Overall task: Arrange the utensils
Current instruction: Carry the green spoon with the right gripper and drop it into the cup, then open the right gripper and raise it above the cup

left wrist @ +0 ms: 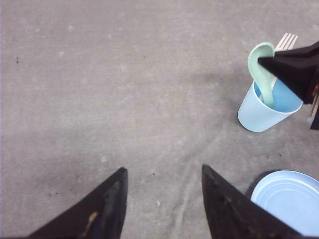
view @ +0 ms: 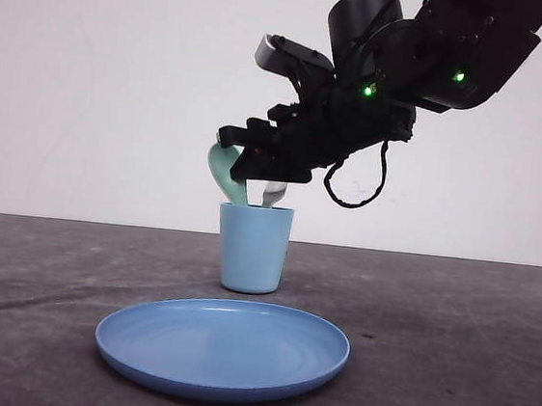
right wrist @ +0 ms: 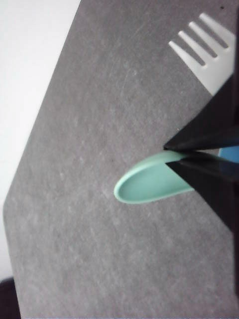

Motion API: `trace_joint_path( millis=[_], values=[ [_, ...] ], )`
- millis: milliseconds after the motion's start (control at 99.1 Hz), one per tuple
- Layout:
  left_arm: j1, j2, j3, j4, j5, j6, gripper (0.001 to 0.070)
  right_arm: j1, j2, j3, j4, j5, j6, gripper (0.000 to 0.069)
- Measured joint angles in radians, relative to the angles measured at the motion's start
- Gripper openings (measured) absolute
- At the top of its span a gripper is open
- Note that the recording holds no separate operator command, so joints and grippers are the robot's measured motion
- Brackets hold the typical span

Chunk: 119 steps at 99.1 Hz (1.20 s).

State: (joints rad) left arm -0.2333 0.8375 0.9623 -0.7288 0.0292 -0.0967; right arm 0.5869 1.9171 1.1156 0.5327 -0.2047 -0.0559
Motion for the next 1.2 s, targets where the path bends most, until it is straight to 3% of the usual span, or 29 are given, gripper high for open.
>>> trace_joint_path(
  millis=[71,242,313,585,1009,1201],
  values=[
    [0.000,0.000,0.000,0.000,0.000,0.000,0.0280,0.002,0.000,0.000,0.002,0.000,0.000,0.0063],
    [0.000,0.000,0.000,0.000,0.000,0.000,0.0280,0.003,0.000,0.000,0.002,0.000,0.000,0.0350],
    [0.000,0.000,0.000,0.000,0.000,0.000,0.0280,0.003,0.000,0.000,0.001,0.000,0.000,0.0392],
    [0.000,0.000,0.000,0.000,0.000,0.000,0.0280,-0.001,-0.156,0.000,-0.205,0.000,0.000,0.0413],
    [0.000,0.000,0.000,0.001,0.000,0.002,0.0280,-0.064,-0.481,0.000,-0.781,-0.004,0.011,0.0413],
    [0.000,0.000,0.000,0.000,0.000,0.003,0.0280,-0.110,-0.579,-0.082,-0.806,-0.004,0.014,0.0413]
  ],
)
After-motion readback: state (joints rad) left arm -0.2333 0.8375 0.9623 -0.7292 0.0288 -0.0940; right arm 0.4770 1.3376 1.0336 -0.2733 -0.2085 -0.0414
